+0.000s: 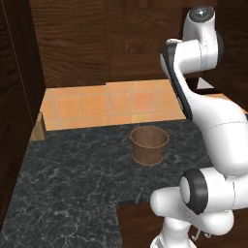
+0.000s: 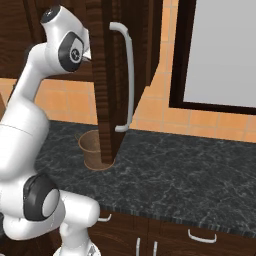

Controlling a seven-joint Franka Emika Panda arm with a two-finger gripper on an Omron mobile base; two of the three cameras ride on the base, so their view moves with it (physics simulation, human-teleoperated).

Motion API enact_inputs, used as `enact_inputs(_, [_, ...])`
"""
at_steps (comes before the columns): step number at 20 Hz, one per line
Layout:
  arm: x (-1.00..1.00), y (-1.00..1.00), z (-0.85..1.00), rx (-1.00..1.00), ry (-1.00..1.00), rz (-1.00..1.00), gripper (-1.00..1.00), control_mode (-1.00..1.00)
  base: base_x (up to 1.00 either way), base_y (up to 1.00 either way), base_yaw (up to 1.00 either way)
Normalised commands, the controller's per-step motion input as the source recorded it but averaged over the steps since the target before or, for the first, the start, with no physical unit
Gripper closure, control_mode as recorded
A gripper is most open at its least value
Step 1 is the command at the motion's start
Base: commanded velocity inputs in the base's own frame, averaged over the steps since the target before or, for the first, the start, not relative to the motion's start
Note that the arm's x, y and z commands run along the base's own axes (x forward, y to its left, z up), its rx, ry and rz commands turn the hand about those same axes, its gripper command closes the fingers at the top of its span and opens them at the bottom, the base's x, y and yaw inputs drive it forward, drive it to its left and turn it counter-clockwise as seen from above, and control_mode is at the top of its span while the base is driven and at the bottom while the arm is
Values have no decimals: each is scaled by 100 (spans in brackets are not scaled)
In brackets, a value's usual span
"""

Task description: Open the cabinet, pick up the bread from the cabinet and place it in the basket. Then move the basket to the dining counter.

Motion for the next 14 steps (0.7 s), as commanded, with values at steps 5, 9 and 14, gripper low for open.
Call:
enact_inputs(5, [8,-6,0,-8,0,1,-100,-100,0,0,0])
enact_inputs(9, [7,-2,0,-14,0,0,-100,-100,0,0,0])
enact_inputs(14, [20,0,0,-8,0,0,-100,-100,0,0,0])
